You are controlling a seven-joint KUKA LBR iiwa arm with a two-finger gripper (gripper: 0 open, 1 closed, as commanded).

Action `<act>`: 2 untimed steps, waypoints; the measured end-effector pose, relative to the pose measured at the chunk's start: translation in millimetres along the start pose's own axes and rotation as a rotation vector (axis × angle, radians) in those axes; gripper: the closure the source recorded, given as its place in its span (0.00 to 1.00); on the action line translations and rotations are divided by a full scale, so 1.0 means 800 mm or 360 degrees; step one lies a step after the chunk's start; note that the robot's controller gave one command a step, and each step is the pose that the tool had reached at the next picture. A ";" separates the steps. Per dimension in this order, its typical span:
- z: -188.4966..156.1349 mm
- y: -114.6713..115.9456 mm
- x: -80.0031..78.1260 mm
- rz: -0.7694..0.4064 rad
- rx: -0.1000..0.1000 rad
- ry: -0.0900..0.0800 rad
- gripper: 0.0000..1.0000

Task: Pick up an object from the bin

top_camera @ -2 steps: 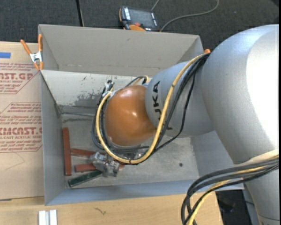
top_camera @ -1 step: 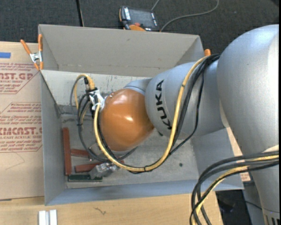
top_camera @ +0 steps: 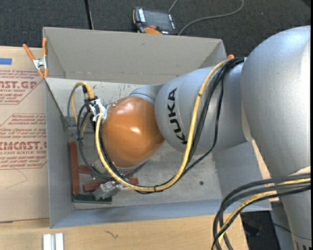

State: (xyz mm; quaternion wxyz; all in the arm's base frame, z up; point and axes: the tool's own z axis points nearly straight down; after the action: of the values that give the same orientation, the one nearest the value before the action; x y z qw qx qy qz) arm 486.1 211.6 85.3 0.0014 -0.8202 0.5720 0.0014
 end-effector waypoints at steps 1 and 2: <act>0.001 0.000 0.001 0.0002 -0.0002 0.0000 0.00; 0.019 -0.018 -0.005 -0.0315 -0.0004 0.0002 0.00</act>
Offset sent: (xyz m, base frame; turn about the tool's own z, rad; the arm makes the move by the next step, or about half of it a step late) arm 0.0000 0.0000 0.0000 0.0000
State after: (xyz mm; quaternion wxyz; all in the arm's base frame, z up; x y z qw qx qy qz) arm 498.1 220.6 70.2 0.0001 -0.8727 0.4883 0.0012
